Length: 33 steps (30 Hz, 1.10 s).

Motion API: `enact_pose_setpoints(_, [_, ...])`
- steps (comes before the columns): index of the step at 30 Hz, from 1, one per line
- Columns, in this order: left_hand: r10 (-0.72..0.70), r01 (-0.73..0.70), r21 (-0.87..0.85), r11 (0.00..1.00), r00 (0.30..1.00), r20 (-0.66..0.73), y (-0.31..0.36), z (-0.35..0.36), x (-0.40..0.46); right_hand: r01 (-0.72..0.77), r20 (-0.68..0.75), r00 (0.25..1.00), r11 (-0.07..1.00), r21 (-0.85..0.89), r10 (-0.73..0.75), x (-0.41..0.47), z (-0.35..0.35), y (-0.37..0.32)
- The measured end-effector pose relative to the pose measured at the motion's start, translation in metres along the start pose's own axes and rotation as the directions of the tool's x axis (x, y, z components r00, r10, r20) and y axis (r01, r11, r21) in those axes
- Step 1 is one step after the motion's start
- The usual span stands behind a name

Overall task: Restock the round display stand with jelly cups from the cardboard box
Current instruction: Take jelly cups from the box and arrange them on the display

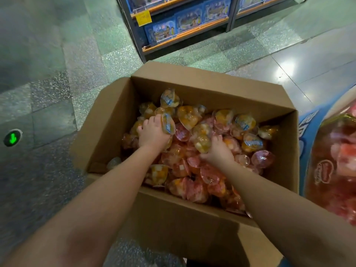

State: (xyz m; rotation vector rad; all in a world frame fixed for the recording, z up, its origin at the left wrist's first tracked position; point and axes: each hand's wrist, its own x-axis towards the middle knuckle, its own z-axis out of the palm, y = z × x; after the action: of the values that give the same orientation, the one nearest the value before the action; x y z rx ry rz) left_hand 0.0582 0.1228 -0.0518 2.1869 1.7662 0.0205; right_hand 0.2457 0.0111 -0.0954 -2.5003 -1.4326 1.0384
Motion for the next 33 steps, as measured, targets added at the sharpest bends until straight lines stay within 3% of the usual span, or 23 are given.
enact_pose_setpoints(2, [-0.023,0.015,-0.205,0.979,0.999,-0.037,0.001,-0.012,-0.025,0.007,-0.025,1.000,0.999,0.041,-0.006,-0.021,-0.011,-0.002])
enact_pose_setpoints(5, [-0.020,-0.002,-0.524,0.852,0.999,-0.037,0.009,-0.035,-0.081,0.031,-0.079,0.997,0.991,0.131,-0.020,-0.068,-0.029,0.002])
enact_pose_setpoints(11, [0.060,-0.002,-0.712,0.702,0.997,0.057,0.026,-0.064,-0.224,0.103,-0.184,0.981,0.960,0.260,-0.055,-0.210,-0.036,0.034])
enact_pose_setpoints(18, [0.128,0.015,-0.765,0.644,0.984,0.126,0.041,-0.053,-0.383,0.066,-0.283,0.959,0.946,0.316,0.028,-0.375,-0.008,0.092])
enact_pose_setpoints(24, [0.271,-0.041,-0.786,0.617,0.949,0.162,0.085,-0.058,-0.485,-0.008,-0.341,0.930,0.937,0.349,0.134,-0.496,0.005,0.153])
enact_pose_setpoints(33, [0.535,-0.178,-0.785,0.593,0.816,0.219,0.182,-0.025,-0.584,-0.170,-0.388,0.864,0.911,0.376,0.321,-0.647,0.009,0.265])
